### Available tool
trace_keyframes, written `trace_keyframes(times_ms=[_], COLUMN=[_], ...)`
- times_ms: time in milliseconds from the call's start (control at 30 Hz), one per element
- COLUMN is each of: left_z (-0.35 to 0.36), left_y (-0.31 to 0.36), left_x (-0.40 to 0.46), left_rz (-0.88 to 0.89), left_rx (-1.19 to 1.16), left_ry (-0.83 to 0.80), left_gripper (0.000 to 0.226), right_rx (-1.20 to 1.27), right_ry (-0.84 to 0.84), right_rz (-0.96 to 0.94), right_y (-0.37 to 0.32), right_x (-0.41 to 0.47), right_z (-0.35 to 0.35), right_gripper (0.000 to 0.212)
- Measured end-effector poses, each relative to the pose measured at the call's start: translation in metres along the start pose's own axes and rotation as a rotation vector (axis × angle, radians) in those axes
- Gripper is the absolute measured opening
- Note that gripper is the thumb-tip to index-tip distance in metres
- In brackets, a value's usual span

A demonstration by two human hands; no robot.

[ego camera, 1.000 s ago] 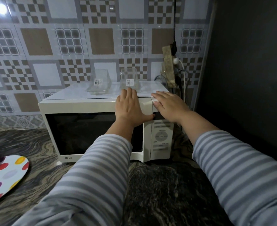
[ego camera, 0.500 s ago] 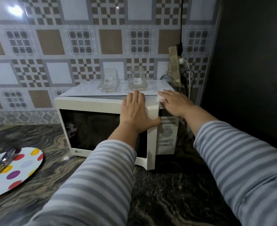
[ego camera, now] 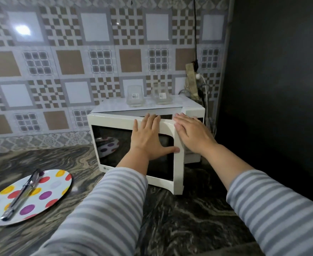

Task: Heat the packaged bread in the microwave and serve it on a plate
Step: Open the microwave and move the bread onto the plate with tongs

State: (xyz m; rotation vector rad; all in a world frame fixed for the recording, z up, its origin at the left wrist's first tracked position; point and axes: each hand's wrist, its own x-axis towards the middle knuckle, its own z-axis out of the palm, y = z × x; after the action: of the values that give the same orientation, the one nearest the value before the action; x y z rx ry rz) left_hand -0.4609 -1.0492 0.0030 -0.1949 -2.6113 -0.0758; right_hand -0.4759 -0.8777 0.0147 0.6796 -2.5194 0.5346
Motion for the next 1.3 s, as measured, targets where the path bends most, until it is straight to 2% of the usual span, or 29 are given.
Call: trace_keyframes(times_ms=[200,433,833,900,1067,1200,1300], left_z=[-0.023,-0.074,-0.121,-0.118,-0.102,-0.088,-0.074], left_y=[-0.016,-0.078,-0.151,-0.167,-0.229,-0.277,-0.312], left_x=[-0.065,-0.141,-0.194,-0.209,-0.255,-0.288,-0.302], left_rz=[-0.033,0.084,0.126,0.085,-0.154,-0.337,-0.43], left_rx=[-0.128,-0.17,-0.073,-0.071,-0.098,-0.11,-0.134], left_ry=[0.031,-0.059,-0.23,-0.258,-0.332,-0.36,-0.362], left_gripper=[0.126,0.112,0.104,0.101,0.089,0.086,0.084], right_rx=[-0.086,-0.155,-0.306,-0.306,-0.163,-0.133,-0.072], right_ry=[0.044,0.026,0.015,0.033,-0.004,-0.141,-0.278], right_rz=[0.057,0.071,0.107,0.042,-0.123,-0.154,-0.071], right_y=[-0.082,-0.186,-0.293,-0.31,-0.355,-0.373,-0.376], right_x=[-0.052,-0.087,-0.095,-0.096,-0.1,-0.105,-0.101], right_z=[-0.008,-0.006,0.013,0.02,0.062,0.116,0.153], right_gripper=[0.047,0.054,0.056,0.054,0.047,0.044,0.041])
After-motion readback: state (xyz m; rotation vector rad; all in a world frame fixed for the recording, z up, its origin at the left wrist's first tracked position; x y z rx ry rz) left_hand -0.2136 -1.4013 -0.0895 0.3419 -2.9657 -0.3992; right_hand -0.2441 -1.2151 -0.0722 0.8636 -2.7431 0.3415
